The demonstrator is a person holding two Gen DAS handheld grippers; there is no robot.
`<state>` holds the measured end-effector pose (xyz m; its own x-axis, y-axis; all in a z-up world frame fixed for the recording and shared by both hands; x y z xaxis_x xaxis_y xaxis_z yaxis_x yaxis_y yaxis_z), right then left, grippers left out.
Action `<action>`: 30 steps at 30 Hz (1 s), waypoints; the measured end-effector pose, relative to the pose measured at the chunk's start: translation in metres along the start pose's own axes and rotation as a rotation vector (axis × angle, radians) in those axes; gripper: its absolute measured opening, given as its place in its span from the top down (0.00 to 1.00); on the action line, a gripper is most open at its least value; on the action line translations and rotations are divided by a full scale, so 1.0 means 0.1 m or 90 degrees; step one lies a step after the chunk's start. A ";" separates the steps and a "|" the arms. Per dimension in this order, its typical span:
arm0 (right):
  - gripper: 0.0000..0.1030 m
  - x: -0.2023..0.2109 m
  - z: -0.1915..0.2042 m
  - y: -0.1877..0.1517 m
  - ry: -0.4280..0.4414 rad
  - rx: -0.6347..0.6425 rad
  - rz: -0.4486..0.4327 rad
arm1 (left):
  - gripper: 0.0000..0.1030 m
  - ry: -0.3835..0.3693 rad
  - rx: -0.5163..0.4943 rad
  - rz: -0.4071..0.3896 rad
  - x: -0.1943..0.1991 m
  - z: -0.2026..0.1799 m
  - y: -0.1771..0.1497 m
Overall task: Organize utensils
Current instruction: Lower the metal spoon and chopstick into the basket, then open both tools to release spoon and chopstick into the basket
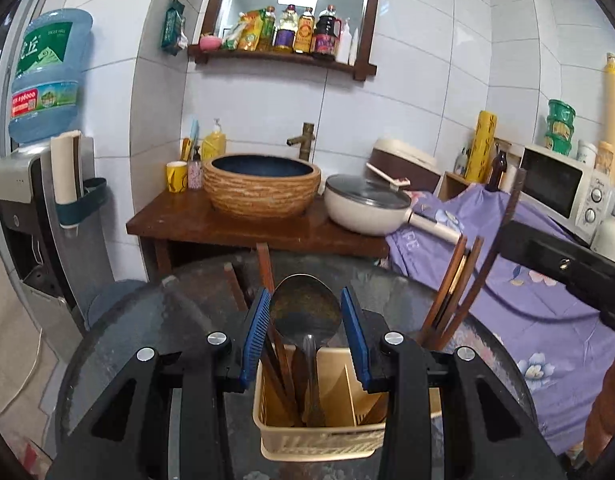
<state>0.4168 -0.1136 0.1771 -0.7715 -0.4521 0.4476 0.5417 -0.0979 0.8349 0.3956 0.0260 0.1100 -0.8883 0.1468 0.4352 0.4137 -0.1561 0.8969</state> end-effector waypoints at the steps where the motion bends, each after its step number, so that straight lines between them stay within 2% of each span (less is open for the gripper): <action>1: 0.94 -0.05 -0.03 -0.06 -0.002 -0.003 0.009 | 0.65 -0.001 -0.002 0.003 -0.01 0.00 -0.03; 6: 0.94 -0.22 -0.13 -0.30 -0.017 0.001 0.033 | 0.65 0.000 -0.013 0.022 -0.09 -0.05 -0.20; 9: 0.94 -0.26 -0.17 -0.36 -0.027 0.004 0.029 | 0.65 0.003 -0.025 0.035 -0.14 -0.08 -0.29; 23: 0.94 -0.23 -0.34 -0.36 -0.046 -0.016 0.011 | 0.64 0.001 -0.054 0.066 -0.25 -0.16 -0.47; 25: 0.94 -0.22 -0.35 -0.37 -0.045 -0.015 0.012 | 0.56 -0.001 -0.058 0.063 -0.23 -0.17 -0.46; 26: 0.94 -0.22 -0.34 -0.37 -0.044 -0.011 0.012 | 0.48 0.001 -0.059 0.060 -0.22 -0.18 -0.45; 30: 0.93 -0.21 -0.36 -0.37 -0.049 -0.008 0.012 | 0.45 0.007 -0.059 0.039 -0.08 -0.19 -0.42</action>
<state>0.4252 -0.1322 0.1251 -0.7840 -0.3851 0.4868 0.5602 -0.1011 0.8222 0.3813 0.0130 0.0675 -0.8646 0.1232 0.4872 0.4472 -0.2536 0.8577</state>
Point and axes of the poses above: each gripper's, at about its wrist camera, not at the fingertips, and x roughly against the way its jaws point, z to its left, y to its top, the point moved 1 cm from there along -x, roughly the way its jaws point, and after that the axes turned 14 degrees about -x, right-handed, at the moved point
